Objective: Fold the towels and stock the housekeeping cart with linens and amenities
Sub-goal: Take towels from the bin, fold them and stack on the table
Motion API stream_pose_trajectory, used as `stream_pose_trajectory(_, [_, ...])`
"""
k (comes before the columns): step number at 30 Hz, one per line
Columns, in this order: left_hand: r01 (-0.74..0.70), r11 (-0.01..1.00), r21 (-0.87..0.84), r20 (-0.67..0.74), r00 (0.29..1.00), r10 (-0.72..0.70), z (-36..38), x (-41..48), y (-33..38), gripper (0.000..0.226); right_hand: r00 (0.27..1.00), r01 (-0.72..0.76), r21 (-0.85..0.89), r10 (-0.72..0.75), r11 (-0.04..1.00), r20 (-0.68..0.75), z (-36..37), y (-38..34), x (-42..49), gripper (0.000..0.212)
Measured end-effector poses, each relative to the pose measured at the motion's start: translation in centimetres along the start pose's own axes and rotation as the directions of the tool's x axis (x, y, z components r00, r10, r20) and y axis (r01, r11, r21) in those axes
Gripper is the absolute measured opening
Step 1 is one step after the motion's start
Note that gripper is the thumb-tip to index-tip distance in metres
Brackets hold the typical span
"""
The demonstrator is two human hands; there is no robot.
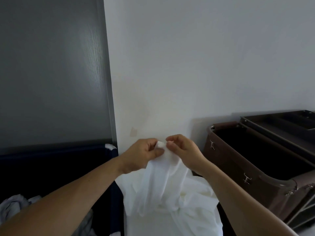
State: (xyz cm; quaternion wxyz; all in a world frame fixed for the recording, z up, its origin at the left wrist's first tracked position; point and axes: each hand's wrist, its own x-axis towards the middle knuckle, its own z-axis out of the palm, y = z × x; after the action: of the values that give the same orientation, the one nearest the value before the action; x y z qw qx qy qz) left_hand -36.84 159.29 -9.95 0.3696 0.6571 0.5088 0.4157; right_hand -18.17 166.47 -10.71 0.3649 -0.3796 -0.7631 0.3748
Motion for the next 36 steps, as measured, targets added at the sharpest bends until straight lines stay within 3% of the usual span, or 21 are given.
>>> stream_pose_trajectory(3, [-0.027, 0.998, -0.055, -0.083, 0.996, 0.023, -2.3, 0.9, 1.8, 0.025, 0.989, -0.007, -0.103, 0.022, 0.995, 0.144, -2.1, -0.1, 0.3, 0.024])
stream_pose_trajectory(5, [-0.043, 0.995, -0.087, -0.177, 0.984, 0.027, -4.3, 1.9, 3.1, 0.026, 0.98, 0.002, -0.185, 0.035, 0.983, 0.194, -3.1, -0.5, 0.6, 0.021])
stream_pose_trajectory(8, [-0.079, 0.996, -0.045, -0.245, 0.967, 0.066, -6.4, 3.2, 5.3, 0.022, 0.984, 0.014, -0.108, 0.005, 0.994, 0.177, -4.1, -1.1, 0.7, 0.014])
stream_pose_trajectory(12, [-0.189, 0.975, 0.118, -0.207, 0.955, 0.21, -6.3, 4.6, 8.4, 0.024, 0.991, 0.055, 0.108, -0.068, 0.993, 0.115, -3.5, -2.5, 0.3, 0.006])
stream_pose_trajectory(15, [-0.285, 0.917, 0.28, -0.155, 0.929, 0.337, -6.1, 5.2, 10.5, 0.02, 0.977, 0.207, -0.108, -0.211, 0.972, -0.029, -2.9, -2.9, 0.5, 0.02])
stream_pose_trajectory(16, [-0.308, 0.891, 0.334, -0.141, 0.918, 0.37, -6.1, 5.4, 11.0, 0.019, 0.976, 0.212, -0.079, -0.214, 0.974, -0.026, -2.9, -3.1, 0.6, 0.021])
stream_pose_trajectory(19, [-0.348, 0.802, 0.485, -0.101, 0.889, 0.447, -6.1, 5.8, 11.3, 0.023, 0.988, 0.124, 0.178, -0.137, 0.976, 0.066, -2.9, -3.3, 0.3, 0.018])
stream_pose_trajectory(22, [-0.308, 0.7, 0.644, -0.122, 0.862, 0.492, -6.5, 6.5, 9.8, 0.02, 0.998, 0.033, 0.231, -0.043, 0.972, 0.036, -3.0, -3.2, 0.3, 0.031])
stream_pose_trajectory(25, [-0.199, 0.646, 0.737, -0.214, 0.838, 0.502, -7.2, 6.9, 7.6, 0.021, 0.996, -0.015, 0.221, 0.035, 0.975, -0.084, -3.9, -2.7, 0.6, 0.018])
stream_pose_trajectory(30, [-0.146, 0.729, 0.669, -0.35, 0.803, 0.482, -8.0, 7.7, 6.4, 0.024, 0.98, -0.197, -0.12, 0.195, 0.973, -0.024, -5.2, -0.8, 0.6, 0.034])
stream_pose_trajectory(33, [-0.094, 0.795, 0.599, -0.472, 0.761, 0.446, -8.8, 8.5, 6.7, 0.023, 0.962, -0.241, -0.064, 0.23, 0.968, -0.147, -7.0, -0.5, 0.9, 0.031])
stream_pose_trajectory(36, [-0.068, 0.852, 0.52, -0.587, 0.696, 0.414, -9.3, 9.7, 8.2, 0.02, 0.966, -0.26, -0.101, 0.258, 0.96, -0.032, -7.8, -0.7, 0.7, 0.028])
